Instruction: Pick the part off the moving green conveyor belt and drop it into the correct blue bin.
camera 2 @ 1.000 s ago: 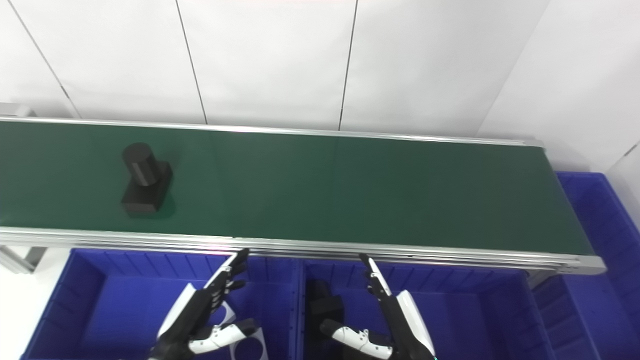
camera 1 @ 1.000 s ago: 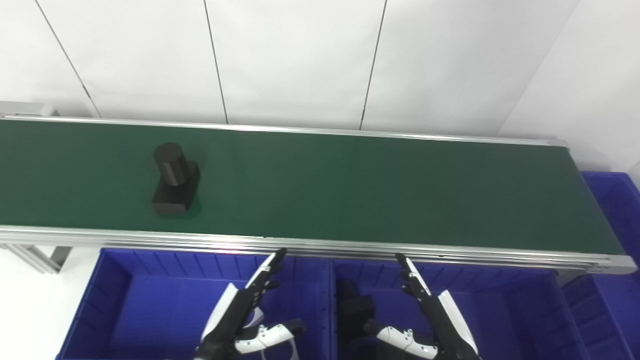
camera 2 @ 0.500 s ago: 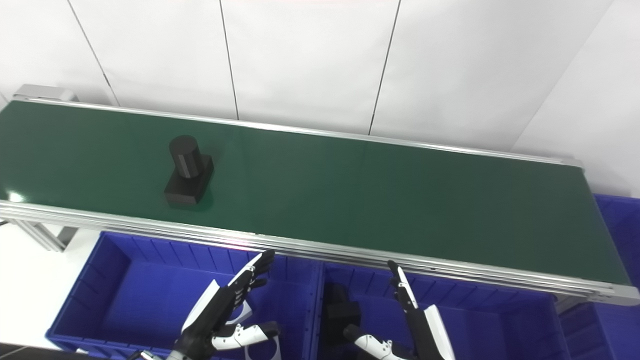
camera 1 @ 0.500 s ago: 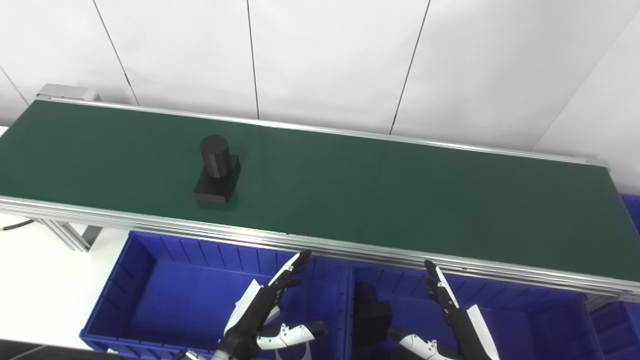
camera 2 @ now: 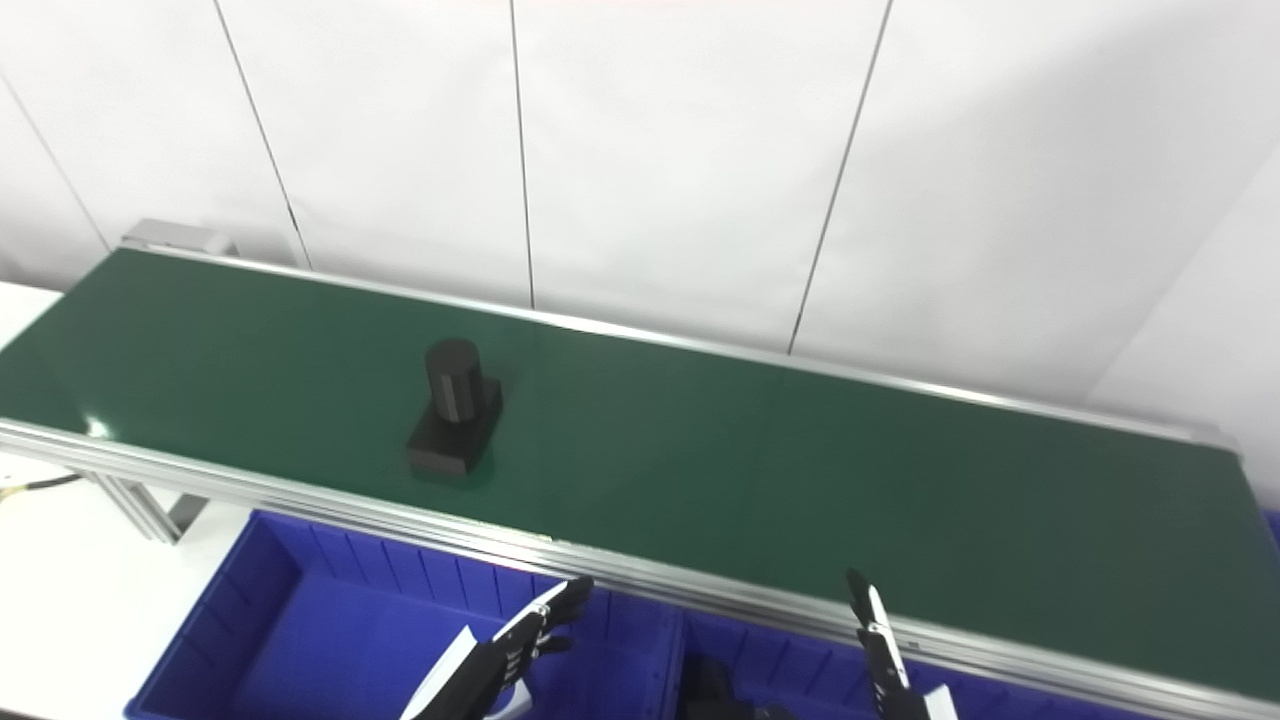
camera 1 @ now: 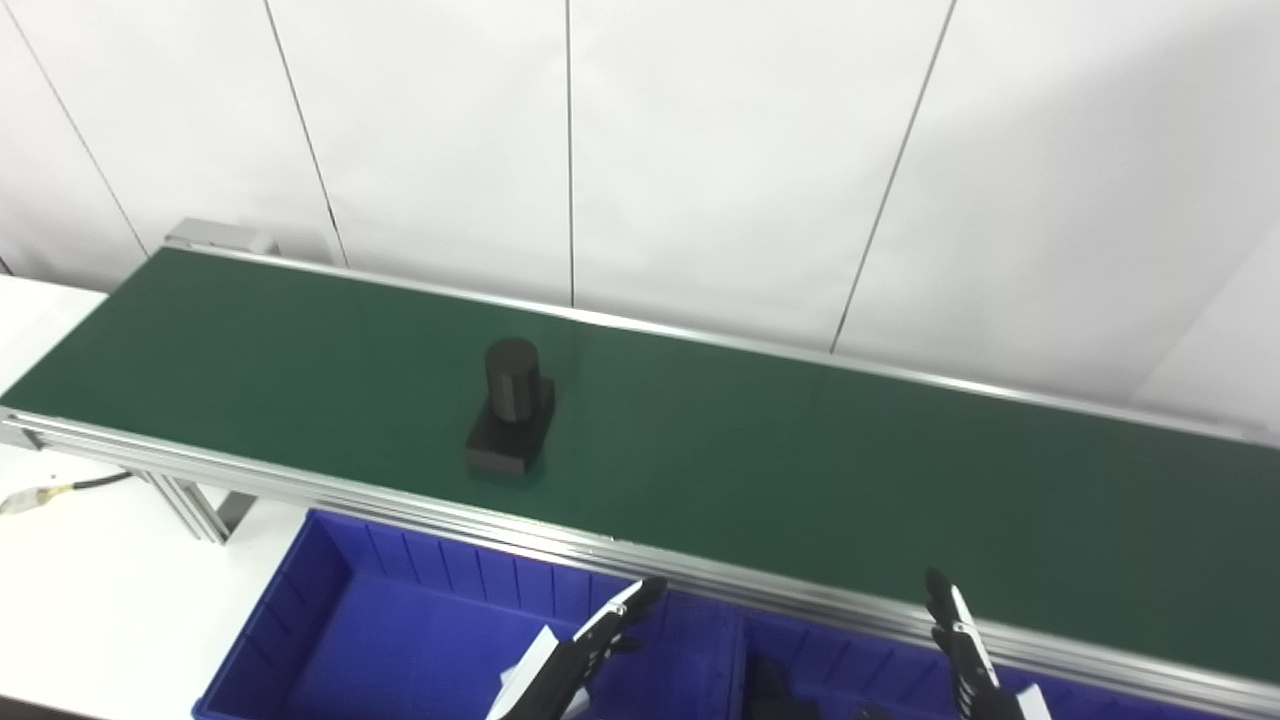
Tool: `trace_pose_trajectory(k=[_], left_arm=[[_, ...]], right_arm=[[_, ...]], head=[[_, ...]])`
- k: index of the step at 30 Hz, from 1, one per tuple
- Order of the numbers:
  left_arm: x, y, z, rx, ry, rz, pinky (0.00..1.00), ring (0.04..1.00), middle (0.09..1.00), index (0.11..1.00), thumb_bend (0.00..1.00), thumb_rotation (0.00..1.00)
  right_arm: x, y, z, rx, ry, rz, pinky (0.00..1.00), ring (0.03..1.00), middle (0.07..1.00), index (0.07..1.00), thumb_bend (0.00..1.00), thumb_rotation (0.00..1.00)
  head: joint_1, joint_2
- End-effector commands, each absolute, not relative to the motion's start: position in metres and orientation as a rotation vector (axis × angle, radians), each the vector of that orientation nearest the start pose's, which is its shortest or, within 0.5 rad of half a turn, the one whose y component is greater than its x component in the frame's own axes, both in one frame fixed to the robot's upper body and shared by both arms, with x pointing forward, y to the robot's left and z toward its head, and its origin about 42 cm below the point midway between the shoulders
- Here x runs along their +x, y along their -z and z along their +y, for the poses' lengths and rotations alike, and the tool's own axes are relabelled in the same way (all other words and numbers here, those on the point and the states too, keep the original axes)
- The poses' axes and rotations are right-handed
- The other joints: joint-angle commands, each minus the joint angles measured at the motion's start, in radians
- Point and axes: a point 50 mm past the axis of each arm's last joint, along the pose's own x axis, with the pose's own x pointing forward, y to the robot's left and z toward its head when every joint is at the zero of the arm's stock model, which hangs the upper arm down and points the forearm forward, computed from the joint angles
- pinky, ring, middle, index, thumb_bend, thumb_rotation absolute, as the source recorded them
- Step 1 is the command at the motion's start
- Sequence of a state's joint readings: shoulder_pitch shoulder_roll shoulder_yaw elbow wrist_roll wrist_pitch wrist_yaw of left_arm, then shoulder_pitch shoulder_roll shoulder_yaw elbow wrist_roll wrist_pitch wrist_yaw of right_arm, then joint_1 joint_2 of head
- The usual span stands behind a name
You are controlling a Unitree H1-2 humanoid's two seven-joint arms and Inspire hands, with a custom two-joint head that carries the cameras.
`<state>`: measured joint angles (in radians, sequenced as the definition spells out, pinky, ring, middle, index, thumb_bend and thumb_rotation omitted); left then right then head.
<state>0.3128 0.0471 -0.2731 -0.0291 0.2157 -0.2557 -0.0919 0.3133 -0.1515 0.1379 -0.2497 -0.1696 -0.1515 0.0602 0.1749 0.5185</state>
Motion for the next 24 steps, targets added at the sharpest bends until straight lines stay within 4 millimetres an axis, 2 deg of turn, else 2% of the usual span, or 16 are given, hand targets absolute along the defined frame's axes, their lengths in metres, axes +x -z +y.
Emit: trace_pose_trajectory(k=[1, 6, 12, 18, 21, 24], left_arm=[[0.171, -0.057, 0.156, 0.16, 0.328, -0.063, 0.85, 0.923, 0.94, 0.92, 0.83, 0.55], [0.174, -0.055, 0.155, 0.155, 0.332, -0.063, 0.85, 0.927, 0.944, 0.921, 0.82, 0.54], [0.177, -0.05, 0.154, 0.145, 0.33, -0.067, 0.84, 0.925, 0.941, 0.916, 0.84, 0.54], [0.182, -0.048, 0.154, 0.159, 0.339, -0.058, 0.83, 0.917, 0.935, 0.914, 0.86, 0.57], [0.183, -0.048, 0.154, 0.155, 0.337, -0.068, 0.84, 0.924, 0.939, 0.91, 0.86, 0.57], [0.184, -0.048, 0.155, 0.153, 0.335, -0.074, 0.84, 0.921, 0.937, 0.917, 0.85, 0.57]], right_arm=[[0.182, -0.121, -0.222, -0.248, -0.16, -0.187, 0.99, 1.0, 1.0, 1.0, 0.66, 0.56], [0.191, -0.134, -0.218, -0.247, -0.142, -0.234, 0.98, 1.0, 1.0, 1.0, 0.69, 0.58], [0.211, -0.148, -0.214, -0.246, -0.149, -0.284, 1.0, 1.0, 1.0, 1.0, 0.7, 0.57], [0.235, -0.167, -0.21, -0.289, -0.154, -0.314, 1.0, 1.0, 1.0, 1.0, 0.73, 0.56], [0.249, -0.179, -0.209, -0.34, -0.163, -0.328, 0.97, 0.998, 1.0, 1.0, 0.73, 0.56], [0.26, -0.187, -0.207, -0.367, -0.171, -0.323, 0.98, 0.994, 0.982, 1.0, 0.76, 0.52]], head=[[-0.003, -0.004], [-0.012, -0.023], [-0.027, -0.045], [-0.062, -0.029], [-0.087, -0.022], [-0.1, -0.018]])
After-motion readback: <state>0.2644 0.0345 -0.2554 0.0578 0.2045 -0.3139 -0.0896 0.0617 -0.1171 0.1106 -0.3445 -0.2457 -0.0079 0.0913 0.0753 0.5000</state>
